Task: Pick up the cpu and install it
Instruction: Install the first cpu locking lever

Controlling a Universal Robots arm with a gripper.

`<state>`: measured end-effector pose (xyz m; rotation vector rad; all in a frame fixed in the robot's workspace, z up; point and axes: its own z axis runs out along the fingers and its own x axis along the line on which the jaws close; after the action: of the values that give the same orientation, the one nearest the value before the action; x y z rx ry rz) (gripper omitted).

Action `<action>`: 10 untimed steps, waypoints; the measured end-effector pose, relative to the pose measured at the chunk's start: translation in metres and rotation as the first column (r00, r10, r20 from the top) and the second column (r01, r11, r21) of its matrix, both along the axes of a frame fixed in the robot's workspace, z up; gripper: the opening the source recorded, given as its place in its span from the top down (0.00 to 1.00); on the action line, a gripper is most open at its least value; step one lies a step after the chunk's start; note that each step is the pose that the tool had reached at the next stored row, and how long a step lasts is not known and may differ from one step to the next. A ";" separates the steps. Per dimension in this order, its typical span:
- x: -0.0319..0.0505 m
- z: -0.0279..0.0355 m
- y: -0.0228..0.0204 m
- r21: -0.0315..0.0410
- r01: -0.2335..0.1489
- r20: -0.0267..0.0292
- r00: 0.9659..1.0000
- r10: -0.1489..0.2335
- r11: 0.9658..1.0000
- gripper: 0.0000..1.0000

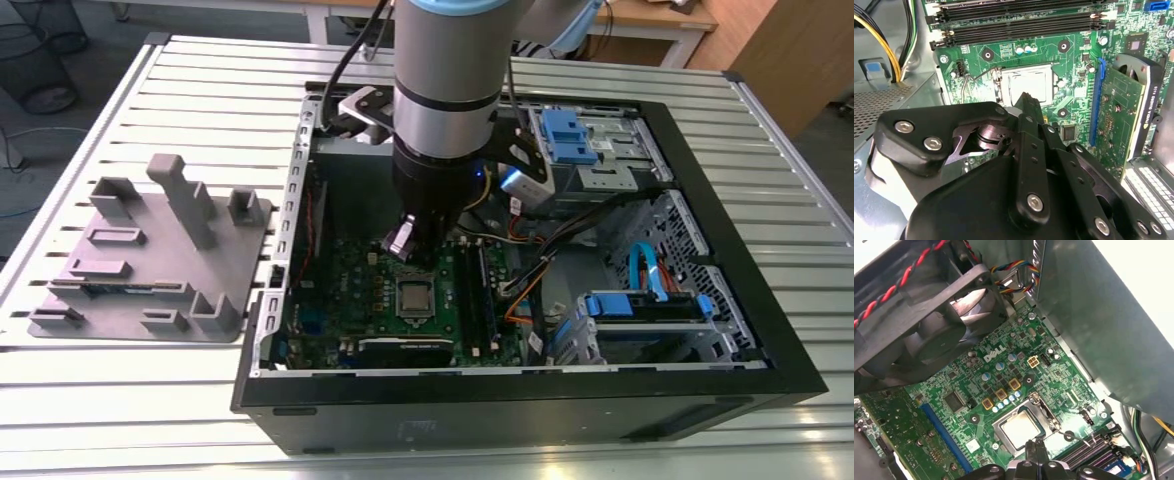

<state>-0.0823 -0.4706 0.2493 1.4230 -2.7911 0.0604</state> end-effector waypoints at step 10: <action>0.0000 0.0051 0.0002 0.000 0.000 0.000 1.000 0.000 1.000 0.89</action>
<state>-0.0823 -0.4704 0.2544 1.4230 -2.7910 0.0604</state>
